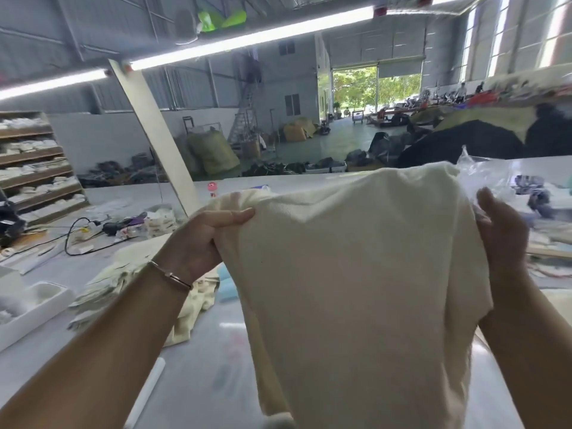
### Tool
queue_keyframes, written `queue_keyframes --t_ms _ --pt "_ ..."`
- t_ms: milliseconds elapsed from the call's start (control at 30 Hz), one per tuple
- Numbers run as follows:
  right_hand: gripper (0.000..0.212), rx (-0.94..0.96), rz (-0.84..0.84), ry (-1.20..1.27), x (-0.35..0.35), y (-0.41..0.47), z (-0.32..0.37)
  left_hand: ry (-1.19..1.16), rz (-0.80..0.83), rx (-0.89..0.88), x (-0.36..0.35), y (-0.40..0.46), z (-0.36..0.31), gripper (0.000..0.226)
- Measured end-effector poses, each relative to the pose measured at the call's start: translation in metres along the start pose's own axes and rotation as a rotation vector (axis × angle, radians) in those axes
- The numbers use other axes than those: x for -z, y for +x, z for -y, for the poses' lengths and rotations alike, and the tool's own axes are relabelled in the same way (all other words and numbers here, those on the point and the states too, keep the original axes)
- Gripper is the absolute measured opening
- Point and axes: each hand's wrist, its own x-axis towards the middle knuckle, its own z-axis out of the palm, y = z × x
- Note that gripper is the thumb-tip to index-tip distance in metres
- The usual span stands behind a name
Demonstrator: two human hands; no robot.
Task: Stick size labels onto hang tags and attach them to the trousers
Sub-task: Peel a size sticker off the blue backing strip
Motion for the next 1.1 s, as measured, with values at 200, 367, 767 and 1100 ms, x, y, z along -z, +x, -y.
queue_keyframes --t_ms 200,367,767,1100 --pt "0.028 -0.187 -0.031 -0.208 -0.001 0.014 0.0 -0.245 -0.018 -0.097 0.014 -0.002 -0.01 0.03" --pt "0.032 -0.478 -0.24 -0.366 -0.004 0.012 -0.023 -0.081 -0.139 -0.05 0.003 -0.001 -0.001 0.04" --pt "0.024 -0.455 -0.095 -0.23 -0.023 0.009 -0.02 0.034 -0.245 0.149 0.034 -0.013 -0.013 0.027" --pt "0.02 -0.434 -0.049 -0.288 -0.045 0.019 -0.022 1.357 -0.128 -0.465 -0.034 -0.035 -0.018 0.075"
